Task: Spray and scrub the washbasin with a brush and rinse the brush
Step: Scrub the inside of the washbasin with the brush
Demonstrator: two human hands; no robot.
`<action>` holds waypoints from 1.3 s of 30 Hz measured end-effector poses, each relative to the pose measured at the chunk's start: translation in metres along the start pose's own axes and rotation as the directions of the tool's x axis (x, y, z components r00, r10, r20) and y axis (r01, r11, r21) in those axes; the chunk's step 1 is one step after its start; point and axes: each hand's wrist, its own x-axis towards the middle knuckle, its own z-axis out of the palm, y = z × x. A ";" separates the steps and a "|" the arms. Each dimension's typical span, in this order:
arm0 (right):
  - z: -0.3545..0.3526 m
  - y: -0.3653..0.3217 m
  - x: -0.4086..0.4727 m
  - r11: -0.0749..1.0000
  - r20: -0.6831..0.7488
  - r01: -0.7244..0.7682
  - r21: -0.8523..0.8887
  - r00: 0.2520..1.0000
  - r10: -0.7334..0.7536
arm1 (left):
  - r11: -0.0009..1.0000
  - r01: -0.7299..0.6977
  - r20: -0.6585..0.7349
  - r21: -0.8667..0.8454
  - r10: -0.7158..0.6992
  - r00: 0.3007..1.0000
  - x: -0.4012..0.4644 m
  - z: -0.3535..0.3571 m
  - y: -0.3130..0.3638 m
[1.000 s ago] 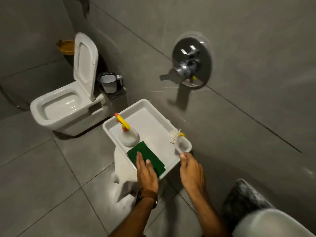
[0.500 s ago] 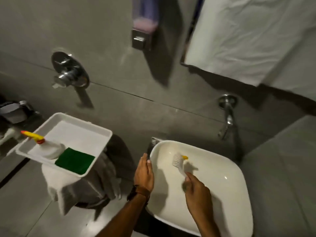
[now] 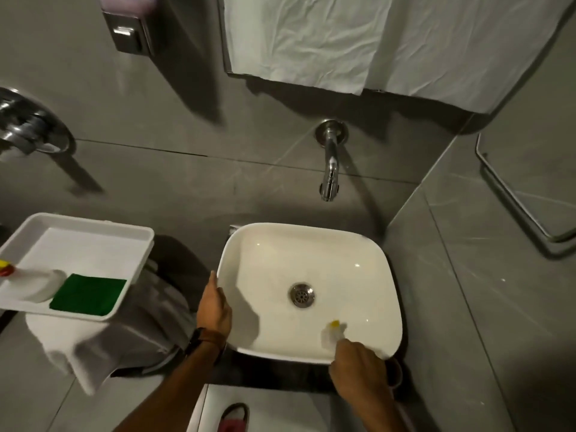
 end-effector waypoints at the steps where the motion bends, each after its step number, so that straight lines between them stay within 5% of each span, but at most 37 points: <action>1: 0.005 -0.013 -0.003 0.998 0.034 0.052 -0.020 0.998 -0.051 | 1.000 0.002 -0.004 0.004 -0.002 1.000 0.001 0.001 -0.001; 5: 0.008 -0.085 0.038 0.963 -0.026 0.266 -0.046 0.963 -0.268 | 1.000 -0.003 -0.020 -0.006 0.003 1.000 0.002 0.002 -0.007; 10: -0.004 -0.048 0.075 0.999 -0.110 0.012 -0.035 0.994 -0.015 | 0.999 -0.016 -0.040 -0.050 0.014 0.999 -0.001 0.003 -0.005; 14: 0.022 -0.076 0.034 0.988 0.031 0.152 0.033 0.988 -0.153 | 0.998 0.002 -0.029 -0.061 -0.004 1.000 -0.001 0.000 -0.002; 18: 0.004 -0.087 0.082 0.997 -0.079 0.029 0.073 0.997 -0.023 | 0.997 -0.003 -0.017 -0.076 0.002 1.000 -0.001 0.001 0.000; 22: 0.026 -0.086 0.028 0.999 0.070 0.037 0.006 0.997 -0.037 | 0.998 0.016 -0.013 -0.061 -0.017 1.000 -0.001 0.000 -0.001; 25: 0.016 -0.111 0.055 0.988 -0.079 0.154 0.006 0.985 -0.153 | 0.999 0.004 -0.012 -0.048 -0.004 1.000 0.000 0.000 -0.001; 30: -0.022 -0.060 0.098 0.997 -0.136 -0.072 -0.037 0.988 0.066 | 0.998 0.013 -0.014 -0.061 -0.014 1.000 0.000 0.000 0.001; 35: 0.022 -0.091 0.033 0.995 0.029 0.104 -0.009 0.994 -0.103 | 0.997 0.031 0.004 -0.069 -0.031 1.000 -0.001 -0.001 0.003; 39: -0.008 -0.104 0.094 0.999 -0.061 -0.001 0.045 0.998 0.004 | 0.998 0.029 0.013 -0.064 -0.028 1.000 0.001 0.000 0.000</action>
